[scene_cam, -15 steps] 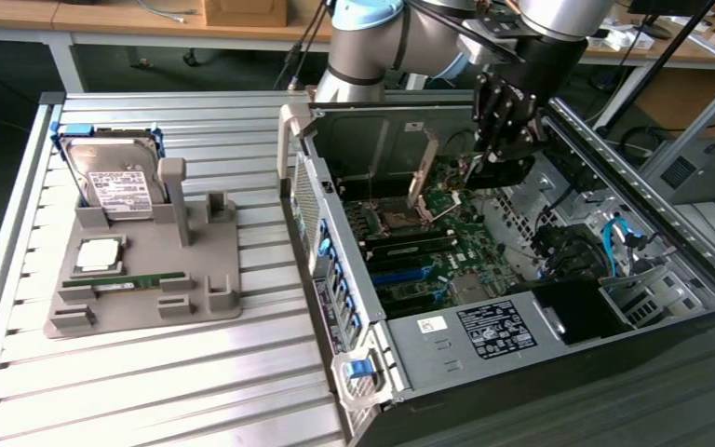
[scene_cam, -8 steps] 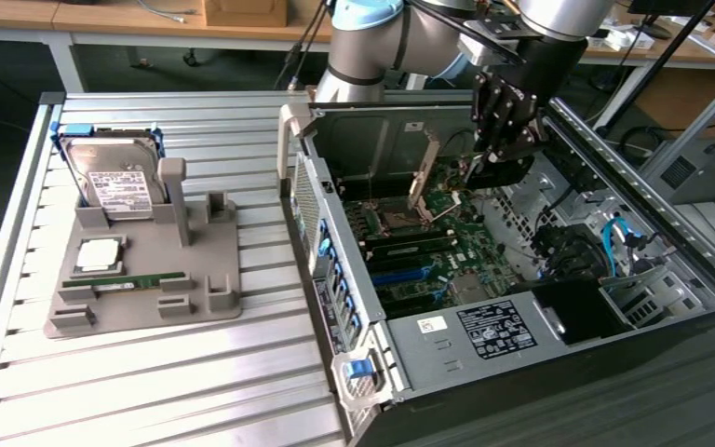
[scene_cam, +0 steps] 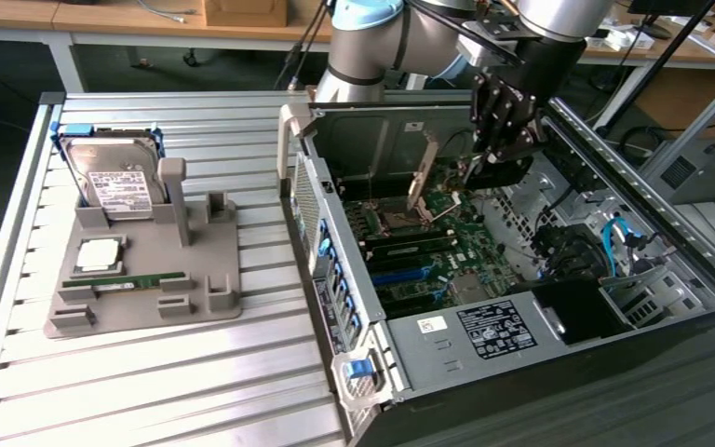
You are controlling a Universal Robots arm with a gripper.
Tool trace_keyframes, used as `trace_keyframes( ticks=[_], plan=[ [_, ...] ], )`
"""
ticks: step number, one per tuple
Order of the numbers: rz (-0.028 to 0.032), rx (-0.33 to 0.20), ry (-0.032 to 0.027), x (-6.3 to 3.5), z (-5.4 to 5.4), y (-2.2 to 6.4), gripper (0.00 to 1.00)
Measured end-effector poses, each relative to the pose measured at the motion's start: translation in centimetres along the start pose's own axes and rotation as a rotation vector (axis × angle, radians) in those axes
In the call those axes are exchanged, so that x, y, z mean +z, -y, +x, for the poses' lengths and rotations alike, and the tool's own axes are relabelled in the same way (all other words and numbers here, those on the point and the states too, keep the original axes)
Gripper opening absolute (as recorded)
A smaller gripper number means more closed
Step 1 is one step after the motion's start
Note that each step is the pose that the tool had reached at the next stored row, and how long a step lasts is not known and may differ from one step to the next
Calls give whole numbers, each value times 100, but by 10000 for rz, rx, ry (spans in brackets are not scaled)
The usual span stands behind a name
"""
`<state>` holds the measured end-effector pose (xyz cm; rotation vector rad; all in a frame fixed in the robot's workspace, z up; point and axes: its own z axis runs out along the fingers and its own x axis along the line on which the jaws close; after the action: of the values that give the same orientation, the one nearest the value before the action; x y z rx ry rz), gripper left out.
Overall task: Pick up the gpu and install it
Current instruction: 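Insert the gpu into the slot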
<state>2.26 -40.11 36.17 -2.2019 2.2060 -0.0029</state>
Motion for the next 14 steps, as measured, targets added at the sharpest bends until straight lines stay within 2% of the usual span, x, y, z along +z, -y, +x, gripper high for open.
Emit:
trace_keyframes(
  ticks=[14],
  plan=[
    [0,-1,1,19,3,-45,27]
  ],
)
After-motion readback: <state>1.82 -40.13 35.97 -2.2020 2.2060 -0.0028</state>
